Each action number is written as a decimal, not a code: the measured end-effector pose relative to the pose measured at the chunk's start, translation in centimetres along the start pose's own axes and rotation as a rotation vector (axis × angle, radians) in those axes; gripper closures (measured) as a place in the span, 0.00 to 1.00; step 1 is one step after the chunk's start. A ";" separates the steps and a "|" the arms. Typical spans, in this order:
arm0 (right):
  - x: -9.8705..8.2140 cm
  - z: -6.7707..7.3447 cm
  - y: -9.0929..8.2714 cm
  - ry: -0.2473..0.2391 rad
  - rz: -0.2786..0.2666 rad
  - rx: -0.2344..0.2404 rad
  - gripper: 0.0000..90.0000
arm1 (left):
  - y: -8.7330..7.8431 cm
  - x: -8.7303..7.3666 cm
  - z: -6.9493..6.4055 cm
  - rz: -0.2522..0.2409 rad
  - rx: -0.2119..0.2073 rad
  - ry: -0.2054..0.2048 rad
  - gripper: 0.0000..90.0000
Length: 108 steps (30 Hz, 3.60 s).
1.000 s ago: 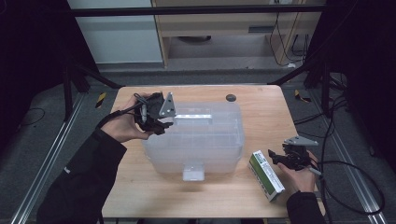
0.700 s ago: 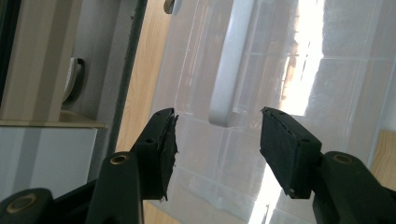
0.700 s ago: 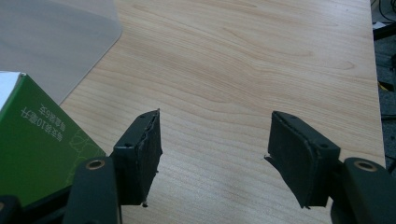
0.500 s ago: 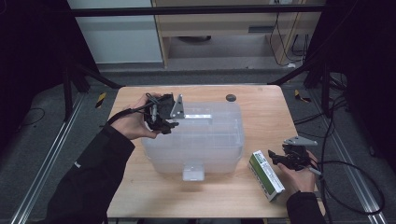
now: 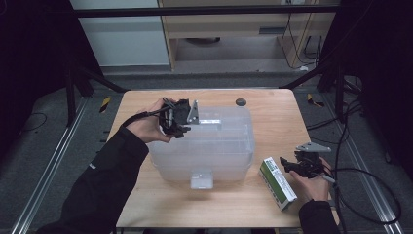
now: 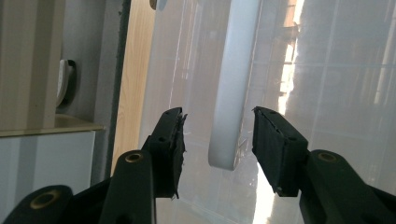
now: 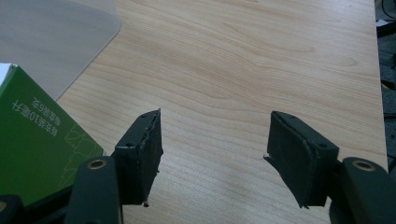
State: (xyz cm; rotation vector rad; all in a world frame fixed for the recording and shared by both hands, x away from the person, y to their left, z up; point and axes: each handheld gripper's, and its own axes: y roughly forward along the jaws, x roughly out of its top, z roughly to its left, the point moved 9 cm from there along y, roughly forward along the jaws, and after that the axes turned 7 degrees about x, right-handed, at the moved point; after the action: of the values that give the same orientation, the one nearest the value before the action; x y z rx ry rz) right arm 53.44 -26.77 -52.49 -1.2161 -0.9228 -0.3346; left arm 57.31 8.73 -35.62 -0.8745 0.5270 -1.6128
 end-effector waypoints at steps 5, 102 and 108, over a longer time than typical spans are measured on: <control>0.0 0.0 0.1 -0.004 0.001 0.004 0.40 | 0.6 -0.1 0.0 0.013 -0.005 0.010 0.64; 6.6 8.9 -5.5 -0.129 -0.106 0.265 0.89 | 1.0 1.6 3.7 0.131 0.083 0.073 0.82; 6.8 10.4 -5.3 -0.134 -0.101 0.318 0.93 | 1.2 1.7 4.4 0.132 0.089 0.062 0.81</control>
State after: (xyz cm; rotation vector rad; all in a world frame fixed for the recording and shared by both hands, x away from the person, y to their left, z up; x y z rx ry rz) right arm 49.65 -17.64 -43.31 -0.9096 -1.1101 -0.1786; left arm 61.40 7.41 -33.30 -0.7110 0.5416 -1.5344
